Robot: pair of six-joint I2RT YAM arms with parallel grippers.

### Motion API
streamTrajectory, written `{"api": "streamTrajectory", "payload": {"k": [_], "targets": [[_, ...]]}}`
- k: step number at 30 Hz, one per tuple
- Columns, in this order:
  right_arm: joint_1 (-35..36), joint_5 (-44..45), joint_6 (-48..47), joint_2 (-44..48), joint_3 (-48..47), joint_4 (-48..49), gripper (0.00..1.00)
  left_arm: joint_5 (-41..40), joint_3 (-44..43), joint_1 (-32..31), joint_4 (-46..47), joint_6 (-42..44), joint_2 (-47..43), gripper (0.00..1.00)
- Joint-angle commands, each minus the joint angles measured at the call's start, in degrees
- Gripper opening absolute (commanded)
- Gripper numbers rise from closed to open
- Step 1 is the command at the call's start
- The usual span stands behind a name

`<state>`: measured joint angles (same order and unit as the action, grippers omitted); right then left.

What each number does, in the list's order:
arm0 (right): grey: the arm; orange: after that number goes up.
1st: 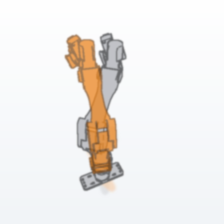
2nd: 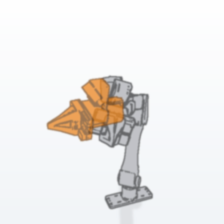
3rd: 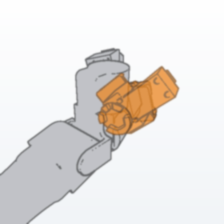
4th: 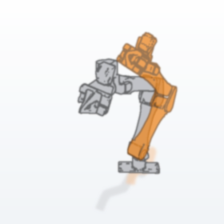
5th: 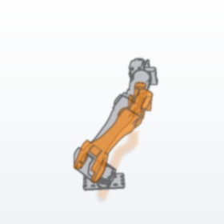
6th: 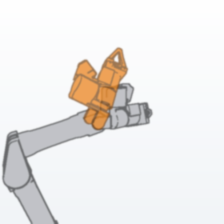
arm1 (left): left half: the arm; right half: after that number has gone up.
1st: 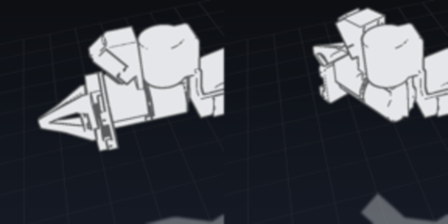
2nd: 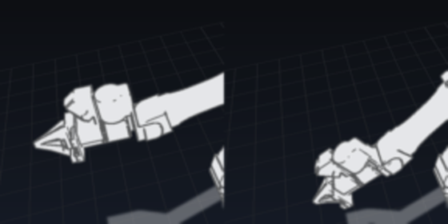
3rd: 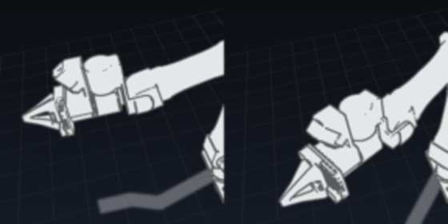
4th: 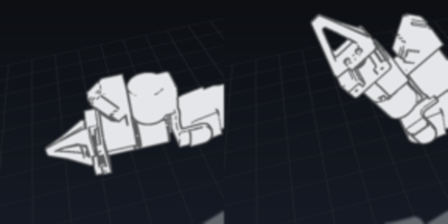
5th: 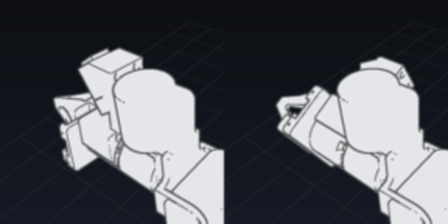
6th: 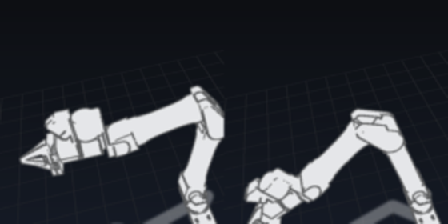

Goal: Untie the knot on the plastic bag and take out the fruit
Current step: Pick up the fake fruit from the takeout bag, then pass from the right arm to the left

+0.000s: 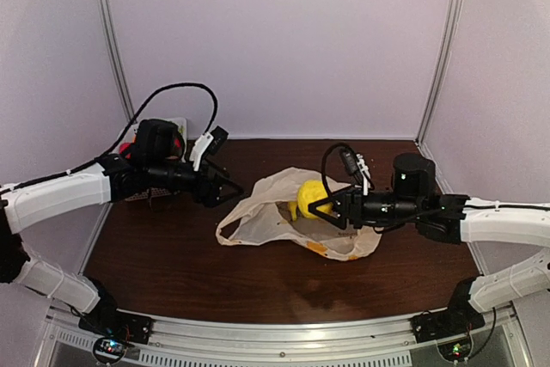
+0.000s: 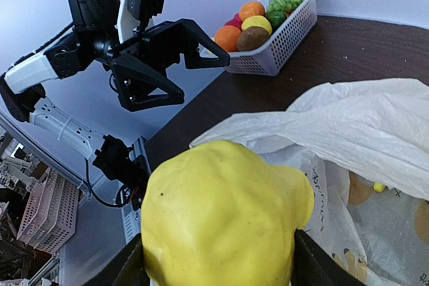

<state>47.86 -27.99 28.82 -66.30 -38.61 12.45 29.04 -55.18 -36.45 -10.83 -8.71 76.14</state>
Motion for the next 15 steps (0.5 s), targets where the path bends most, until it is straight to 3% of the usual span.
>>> {"api": "streamTrajectory", "payload": {"k": [1,7,15], "targets": [[0.0,-6.0,2.6,1.5,0.8,8.3,0.60,-5.3,3.9,-0.2,9.5,3.8,-9.2,0.89],[0.0,-10.7,5.7,-0.1,-0.7,13.2,0.60,-4.2,8.4,-4.9,16.3,14.4,-17.5,0.92],[3.2,-12.9,6.0,-2.7,-4.0,13.8,0.60,-10.2,1.5,-18.8,12.2,25.5,-10.1,0.94]]}}
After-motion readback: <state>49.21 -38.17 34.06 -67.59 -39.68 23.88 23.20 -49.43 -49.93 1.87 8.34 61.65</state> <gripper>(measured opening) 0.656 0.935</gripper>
